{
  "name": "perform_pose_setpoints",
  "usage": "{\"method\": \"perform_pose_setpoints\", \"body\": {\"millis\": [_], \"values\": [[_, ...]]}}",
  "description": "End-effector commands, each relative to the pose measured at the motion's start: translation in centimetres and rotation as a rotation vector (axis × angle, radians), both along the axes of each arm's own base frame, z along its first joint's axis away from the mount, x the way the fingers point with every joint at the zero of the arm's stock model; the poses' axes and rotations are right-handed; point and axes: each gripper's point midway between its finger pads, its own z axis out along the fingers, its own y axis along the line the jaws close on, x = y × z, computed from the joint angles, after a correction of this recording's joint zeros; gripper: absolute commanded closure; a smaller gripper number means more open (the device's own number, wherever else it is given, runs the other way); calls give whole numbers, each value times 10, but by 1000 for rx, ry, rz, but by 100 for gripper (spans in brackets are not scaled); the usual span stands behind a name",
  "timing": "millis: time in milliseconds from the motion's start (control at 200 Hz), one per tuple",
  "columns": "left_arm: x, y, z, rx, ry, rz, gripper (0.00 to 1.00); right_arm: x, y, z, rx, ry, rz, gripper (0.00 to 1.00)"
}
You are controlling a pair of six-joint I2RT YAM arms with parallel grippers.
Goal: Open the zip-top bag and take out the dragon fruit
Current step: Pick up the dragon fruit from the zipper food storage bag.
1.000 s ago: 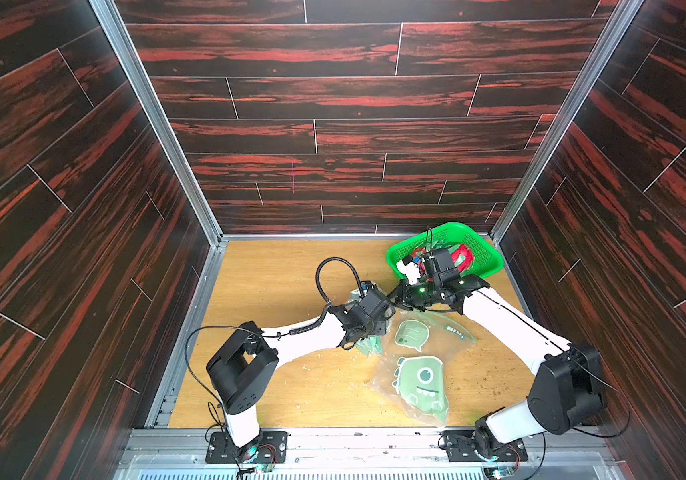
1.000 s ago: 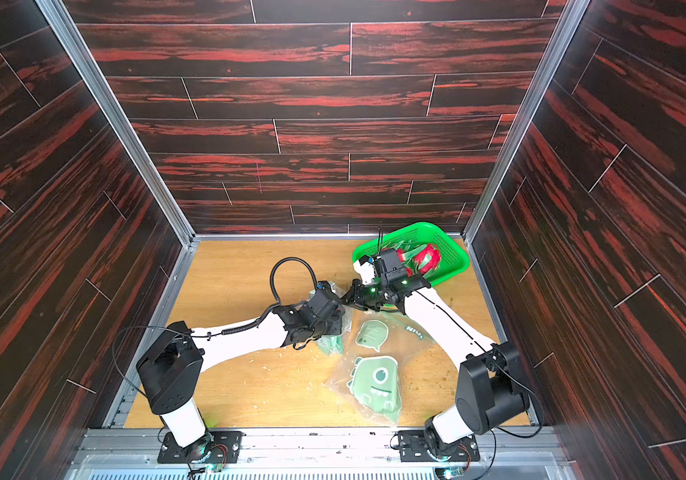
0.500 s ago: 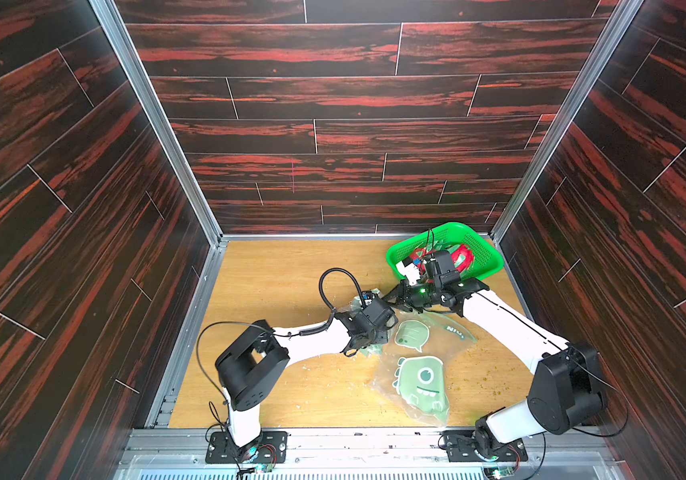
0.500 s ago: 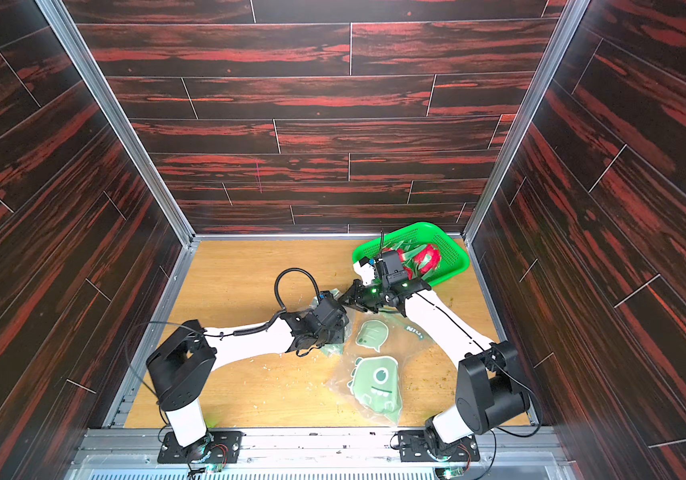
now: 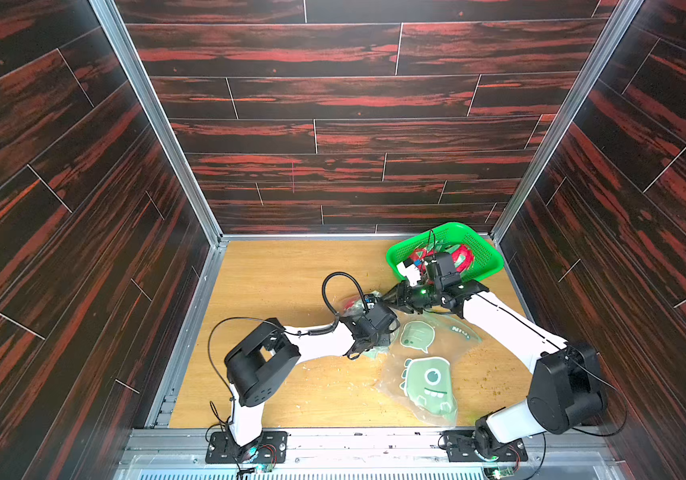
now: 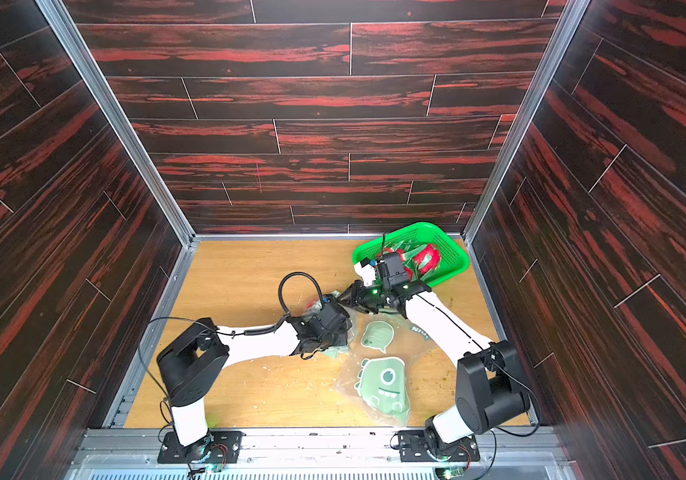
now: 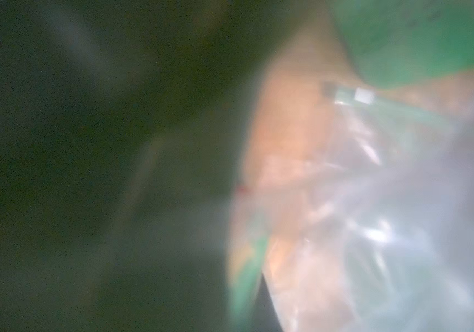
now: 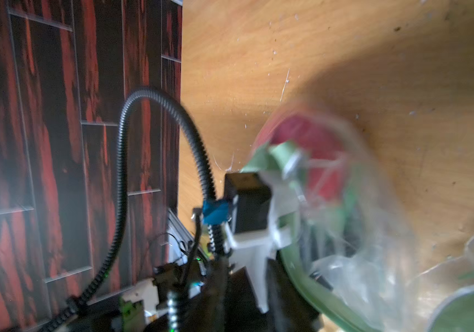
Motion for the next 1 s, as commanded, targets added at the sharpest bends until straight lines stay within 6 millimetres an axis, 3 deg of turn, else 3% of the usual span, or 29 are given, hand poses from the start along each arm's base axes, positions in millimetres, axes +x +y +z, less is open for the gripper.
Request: {"method": "perform_pose_setpoints", "body": {"millis": [0, 25, 175, 326, 531, 676, 877, 992], "values": [[6, 20, 35, -11, -61, 21, 100, 9, -8, 17, 36, -63, -11, 62], [7, 22, 51, -34, -87, 21, 100, 13, -10, 20, 36, -76, -16, 59], [20, 40, 100, -128, -142, 36, 100, 27, -14, 37, 51, -139, -21, 47], [37, 63, 152, -276, -212, 108, 100, 24, -2, 53, 147, -249, 64, 38], [53, 85, 212, -501, -272, 189, 100, 22, 11, 50, 301, -296, 133, 30], [72, 101, 230, -679, -269, 292, 100, 5, 23, 68, 399, -501, 180, 24], [86, 102, 249, -857, -261, 359, 100, -10, 31, 59, 392, -761, 243, 19], [93, 103, 257, -911, -261, 378, 100, -16, 40, 49, 377, -799, 277, 15]]}}
